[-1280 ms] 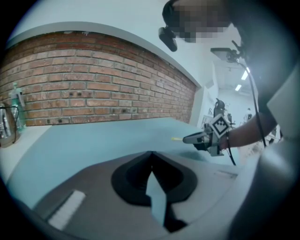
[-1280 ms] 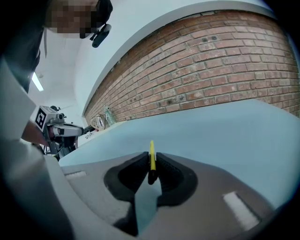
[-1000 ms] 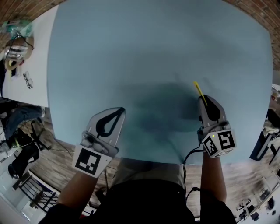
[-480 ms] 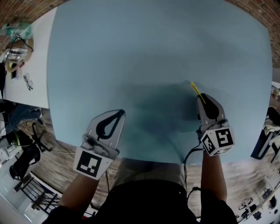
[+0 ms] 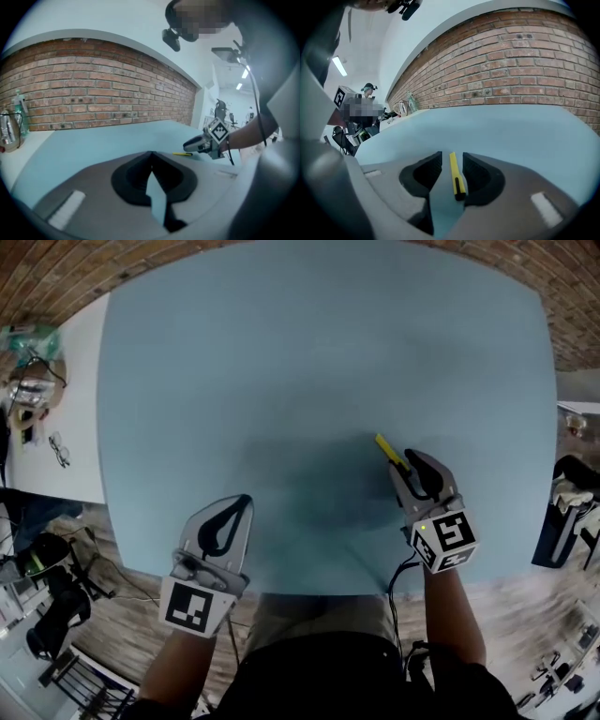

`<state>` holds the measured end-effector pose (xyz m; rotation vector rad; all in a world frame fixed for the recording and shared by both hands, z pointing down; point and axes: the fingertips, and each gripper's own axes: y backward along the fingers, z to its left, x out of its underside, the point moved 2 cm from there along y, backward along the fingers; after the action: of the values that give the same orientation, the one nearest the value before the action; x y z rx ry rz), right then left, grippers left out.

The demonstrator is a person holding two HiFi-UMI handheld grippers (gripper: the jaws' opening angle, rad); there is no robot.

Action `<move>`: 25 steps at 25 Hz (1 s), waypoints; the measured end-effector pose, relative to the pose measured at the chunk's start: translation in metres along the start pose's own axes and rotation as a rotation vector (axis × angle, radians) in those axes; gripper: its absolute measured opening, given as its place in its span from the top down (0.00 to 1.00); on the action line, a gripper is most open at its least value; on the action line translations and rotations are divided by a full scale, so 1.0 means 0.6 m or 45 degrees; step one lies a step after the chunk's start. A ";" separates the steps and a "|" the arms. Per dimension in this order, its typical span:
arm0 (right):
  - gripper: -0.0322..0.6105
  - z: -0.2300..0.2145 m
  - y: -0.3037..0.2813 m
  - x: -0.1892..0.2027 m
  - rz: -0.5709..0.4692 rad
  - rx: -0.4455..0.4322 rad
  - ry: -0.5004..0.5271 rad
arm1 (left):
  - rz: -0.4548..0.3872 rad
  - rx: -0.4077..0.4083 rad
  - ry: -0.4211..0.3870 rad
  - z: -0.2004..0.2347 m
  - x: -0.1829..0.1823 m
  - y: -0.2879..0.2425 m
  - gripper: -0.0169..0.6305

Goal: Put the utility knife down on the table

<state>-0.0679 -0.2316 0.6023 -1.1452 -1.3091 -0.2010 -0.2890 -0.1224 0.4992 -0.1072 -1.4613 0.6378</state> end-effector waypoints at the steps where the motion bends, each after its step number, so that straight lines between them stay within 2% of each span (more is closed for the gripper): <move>1: 0.73 0.005 0.000 -0.004 -0.004 0.008 0.013 | -0.010 0.001 -0.005 0.005 -0.004 0.002 0.98; 5: 0.72 0.013 0.014 -0.021 -0.025 0.046 0.102 | -0.037 -0.010 -0.076 0.010 -0.021 0.015 0.98; 7: 0.72 0.016 0.024 -0.029 -0.042 0.060 0.112 | -0.059 -0.006 -0.101 0.011 -0.036 0.019 0.98; 10: 0.72 0.021 0.038 -0.045 -0.061 0.067 0.095 | -0.094 0.018 -0.191 0.015 -0.054 0.025 0.98; 19: 0.72 0.019 0.104 -0.112 -0.120 0.155 0.103 | -0.187 0.045 -0.230 0.021 -0.127 0.024 0.98; 25: 0.72 0.029 0.117 -0.154 -0.174 0.174 0.111 | -0.192 0.020 -0.224 0.051 -0.151 0.045 0.98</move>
<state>-0.0610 -0.2280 0.4854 -0.9232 -1.3039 -0.2552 -0.3247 -0.1509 0.4113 0.0727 -1.6165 0.5460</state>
